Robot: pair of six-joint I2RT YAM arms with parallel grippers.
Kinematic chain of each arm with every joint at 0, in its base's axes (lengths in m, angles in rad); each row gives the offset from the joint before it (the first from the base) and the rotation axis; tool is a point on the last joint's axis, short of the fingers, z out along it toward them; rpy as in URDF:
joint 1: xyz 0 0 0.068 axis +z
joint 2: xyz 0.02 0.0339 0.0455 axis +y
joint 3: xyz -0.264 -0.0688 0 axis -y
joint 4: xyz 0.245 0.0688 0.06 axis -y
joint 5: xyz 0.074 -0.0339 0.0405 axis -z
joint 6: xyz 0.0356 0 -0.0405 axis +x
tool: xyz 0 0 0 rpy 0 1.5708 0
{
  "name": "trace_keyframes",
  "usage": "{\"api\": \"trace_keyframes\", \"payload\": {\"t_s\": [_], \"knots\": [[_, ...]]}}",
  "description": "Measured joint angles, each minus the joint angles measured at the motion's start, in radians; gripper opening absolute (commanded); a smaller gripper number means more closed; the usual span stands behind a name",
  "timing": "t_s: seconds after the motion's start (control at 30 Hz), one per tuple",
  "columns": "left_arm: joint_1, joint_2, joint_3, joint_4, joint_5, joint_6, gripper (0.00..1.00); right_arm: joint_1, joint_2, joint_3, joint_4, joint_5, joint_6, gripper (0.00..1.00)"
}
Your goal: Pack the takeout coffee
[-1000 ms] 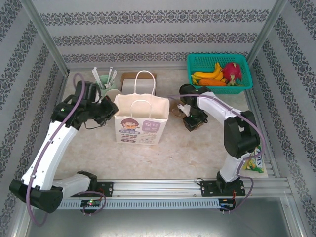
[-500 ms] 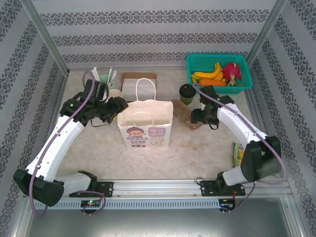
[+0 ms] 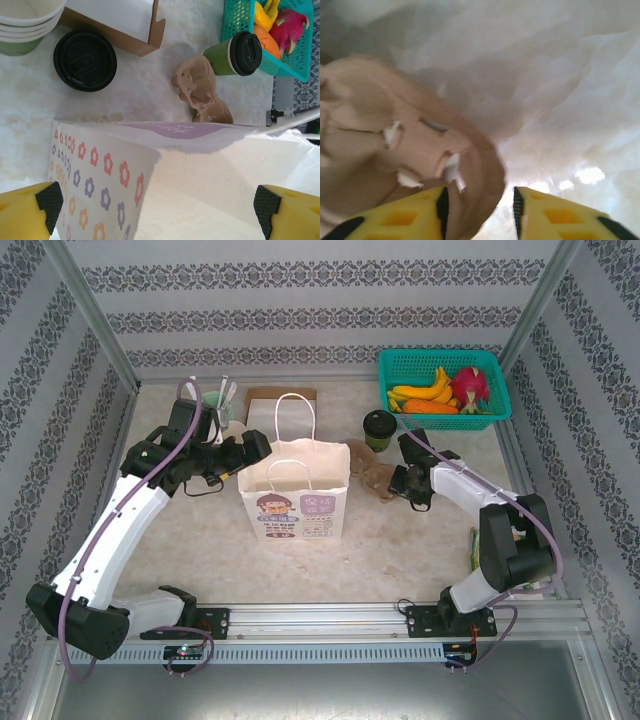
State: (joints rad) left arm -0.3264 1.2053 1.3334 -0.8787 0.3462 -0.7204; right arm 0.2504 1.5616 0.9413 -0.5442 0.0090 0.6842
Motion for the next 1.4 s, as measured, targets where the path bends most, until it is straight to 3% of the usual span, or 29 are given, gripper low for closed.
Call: {"api": "trace_keyframes", "payload": {"t_s": [0.27,0.5,0.67,0.9,1.0,1.1,1.23,1.4], "knots": [[0.0,-0.015,-0.013,0.008,-0.041,0.072,1.0,-0.013,0.053,0.028,-0.024,0.033,-0.105,0.17],[0.0,-0.051,-0.054,0.056,-0.084,0.089,1.0,-0.039,0.121,0.154,-0.127,0.193,-0.312,0.15],[0.0,-0.066,-0.084,0.087,-0.097,0.093,1.0,-0.061,0.187,0.227,-0.15,0.327,-0.448,0.19],[0.0,-0.082,-0.091,0.106,-0.113,0.115,1.0,-0.12,0.225,0.279,-0.174,0.42,-0.548,0.41],[0.0,-0.112,-0.116,0.128,-0.12,0.115,1.0,-0.116,0.188,0.284,-0.181,0.399,-0.523,0.49],[0.0,-0.134,-0.141,0.154,-0.127,0.114,1.0,-0.11,0.111,0.269,-0.177,0.328,-0.454,0.49],[0.0,-0.128,-0.15,0.171,-0.134,0.114,1.0,-0.11,0.025,0.207,-0.139,0.136,-0.339,0.45],[0.0,-0.109,-0.15,0.172,-0.126,0.115,0.99,-0.097,0.072,0.156,-0.095,-0.007,-0.244,0.36]]}}
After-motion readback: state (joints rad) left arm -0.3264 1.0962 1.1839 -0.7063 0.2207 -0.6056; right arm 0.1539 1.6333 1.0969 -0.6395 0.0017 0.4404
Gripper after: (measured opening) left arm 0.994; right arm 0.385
